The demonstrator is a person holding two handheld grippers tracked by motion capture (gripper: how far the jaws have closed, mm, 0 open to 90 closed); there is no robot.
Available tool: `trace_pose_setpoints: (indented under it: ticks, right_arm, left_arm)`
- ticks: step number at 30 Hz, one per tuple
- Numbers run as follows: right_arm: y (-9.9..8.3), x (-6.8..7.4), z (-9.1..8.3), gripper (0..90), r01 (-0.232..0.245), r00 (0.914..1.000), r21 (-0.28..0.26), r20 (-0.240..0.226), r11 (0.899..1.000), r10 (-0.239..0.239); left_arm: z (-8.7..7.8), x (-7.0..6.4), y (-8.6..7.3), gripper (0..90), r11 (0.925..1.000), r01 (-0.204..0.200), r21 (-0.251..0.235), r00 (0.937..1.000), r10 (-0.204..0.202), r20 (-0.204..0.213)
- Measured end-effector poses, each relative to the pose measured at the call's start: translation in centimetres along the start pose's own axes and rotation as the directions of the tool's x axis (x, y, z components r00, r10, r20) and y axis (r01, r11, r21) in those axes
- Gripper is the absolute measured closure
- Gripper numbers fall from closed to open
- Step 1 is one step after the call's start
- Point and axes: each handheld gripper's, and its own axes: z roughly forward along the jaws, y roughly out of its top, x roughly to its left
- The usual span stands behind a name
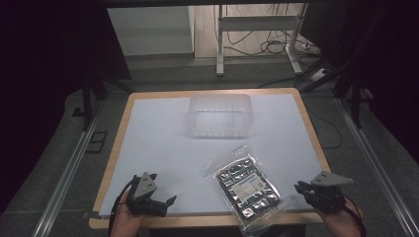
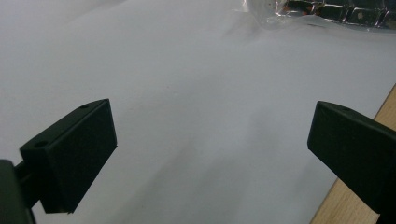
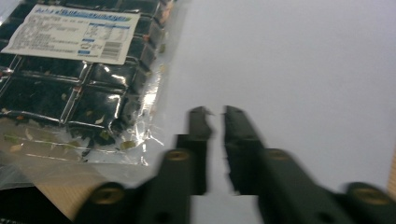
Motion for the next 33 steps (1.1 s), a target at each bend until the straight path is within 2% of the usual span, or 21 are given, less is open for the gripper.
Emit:
trace_pose_setpoints:
  ticks: [1,6,9,11,15,19,21,24,27,31,33]
  right_arm:
    - [0.0,0.1,0.1,88.8,0.011,0.9999,0.005,-0.004,1.0,-0.011]
    - [0.2,0.6,1.0,89.4,0.044,0.9986,0.036,-0.031,0.998,-0.043]
    - [0.1,0.6,1.7,89.4,0.04,0.9986,0.041,-0.037,0.998,-0.038]
    - [0.0,0.4,2.2,89.4,0.024,0.9979,0.042,-0.061,0.999,-0.022]
    - [0.0,0.4,3.7,89.4,0.036,0.9953,0.086,-0.093,0.996,-0.028]
    - [0.2,0.5,4.1,89.4,0.026,0.9936,0.085,-0.111,0.996,-0.016]
    - [0.2,0.7,4.1,89.5,0.024,0.9914,0.088,-0.131,0.996,-0.013]
    - [0.4,1.2,4.2,89.5,0.029,0.9931,0.092,-0.116,0.995,-0.018]
    - [0.5,1.4,4.4,89.5,-0.005,0.9889,0.094,-0.147,0.996,0.018]
    - [0.9,2.4,4.6,89.5,0.009,0.9866,0.095,-0.163,0.995,0.007]
    - [1.0,2.9,4.9,89.5,0.01,0.9819,0.094,-0.189,0.996,0.008]
  left_arm:
    - [0.0,0.0,0.0,1.1,1.0,0.0,0.001,1.0,0.0,0.0]
    - [0.0,0.0,0.0,1.1,1.0,-0.002,0.002,1.0,0.002,-0.001]
    - [0.0,0.0,0.0,1.1,1.0,-0.004,0.003,1.0,0.004,-0.001]
    - [0.1,-0.1,0.0,1.1,1.0,-0.008,0.005,1.0,0.008,-0.001]
    - [0.1,-0.1,0.1,1.1,0.9999,-0.011,0.008,0.9999,0.011,-0.002]
    - [0.2,-0.1,0.1,1.1,0.9998,-0.015,0.01,0.9999,0.015,-0.003]
    - [0.2,-0.1,0.1,1.1,0.9998,-0.015,0.011,0.9999,0.015,-0.003]
    - [0.2,-0.1,0.1,1.1,0.9998,-0.016,0.013,0.9999,0.016,-0.005]
    - [0.2,-0.1,0.1,1.2,0.9998,-0.015,0.013,0.9999,0.015,-0.005]
    - [0.2,-0.1,0.1,1.2,0.9998,-0.015,0.013,0.9999,0.016,-0.007]
    - [0.2,-0.1,0.1,1.1,0.9998,-0.015,0.012,0.9998,0.015,-0.008]
